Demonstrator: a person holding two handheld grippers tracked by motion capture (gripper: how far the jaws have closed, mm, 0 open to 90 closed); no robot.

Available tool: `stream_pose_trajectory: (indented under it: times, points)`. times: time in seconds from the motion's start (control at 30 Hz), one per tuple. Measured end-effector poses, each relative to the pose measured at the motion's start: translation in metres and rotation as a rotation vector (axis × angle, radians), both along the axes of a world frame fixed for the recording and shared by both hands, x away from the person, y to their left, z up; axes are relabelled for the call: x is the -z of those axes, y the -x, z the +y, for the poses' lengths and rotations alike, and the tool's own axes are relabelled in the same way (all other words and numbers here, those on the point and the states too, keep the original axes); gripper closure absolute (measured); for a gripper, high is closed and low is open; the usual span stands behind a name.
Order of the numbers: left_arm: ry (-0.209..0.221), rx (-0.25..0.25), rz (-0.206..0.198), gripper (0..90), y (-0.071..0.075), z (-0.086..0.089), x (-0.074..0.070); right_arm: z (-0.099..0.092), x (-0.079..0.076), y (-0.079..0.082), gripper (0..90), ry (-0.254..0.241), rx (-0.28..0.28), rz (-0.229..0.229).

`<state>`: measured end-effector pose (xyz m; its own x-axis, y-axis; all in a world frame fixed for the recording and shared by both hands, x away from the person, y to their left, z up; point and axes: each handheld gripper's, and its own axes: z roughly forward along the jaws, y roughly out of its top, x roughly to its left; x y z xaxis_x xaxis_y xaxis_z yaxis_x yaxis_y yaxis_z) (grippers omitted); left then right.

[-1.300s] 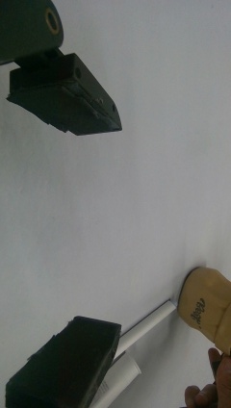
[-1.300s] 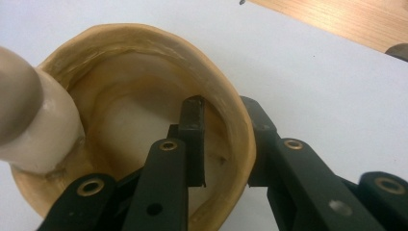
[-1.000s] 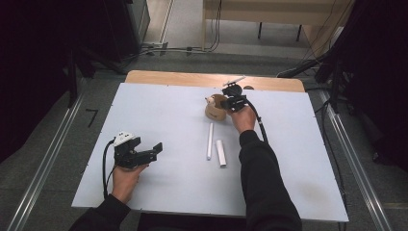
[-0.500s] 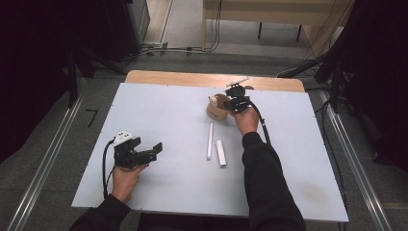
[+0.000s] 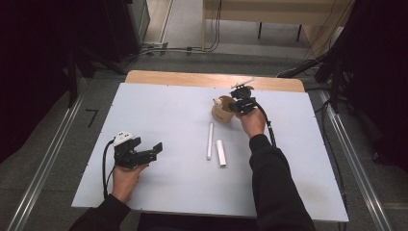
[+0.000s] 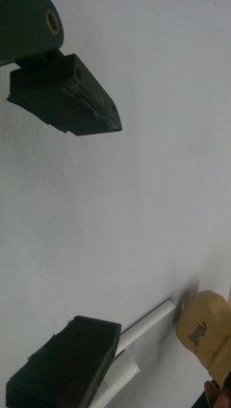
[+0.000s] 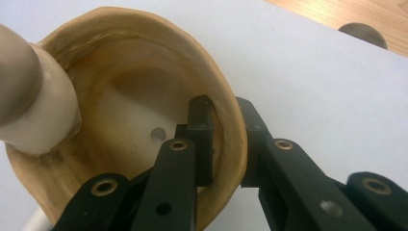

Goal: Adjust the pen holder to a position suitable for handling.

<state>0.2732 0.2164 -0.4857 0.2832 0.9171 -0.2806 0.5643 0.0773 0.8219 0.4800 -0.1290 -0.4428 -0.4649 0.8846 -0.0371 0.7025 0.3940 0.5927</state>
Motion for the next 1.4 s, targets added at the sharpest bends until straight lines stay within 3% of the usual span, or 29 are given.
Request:
stream_pose_trajectory:
  times: [0.63,0.93,1.1,1.4]
  points:
    - [-0.009,0.006,0.016,6.6,-0.002,-0.004,0.003,-0.034,0.001,0.049,78.7,-0.015,-0.025,-0.012]
    - [-0.012,0.006,0.017,6.6,-0.002,-0.005,0.003,-0.043,-0.002,0.073,78.7,0.029,-0.04,-0.011]
    - [-0.01,0.008,0.015,6.6,-0.002,-0.006,0.002,-0.043,-0.002,0.076,78.7,0.056,-0.034,-0.011]
    - [-0.009,0.009,0.015,6.6,-0.002,-0.005,0.002,-0.043,0.005,0.065,78.4,0.087,-0.008,0.018]
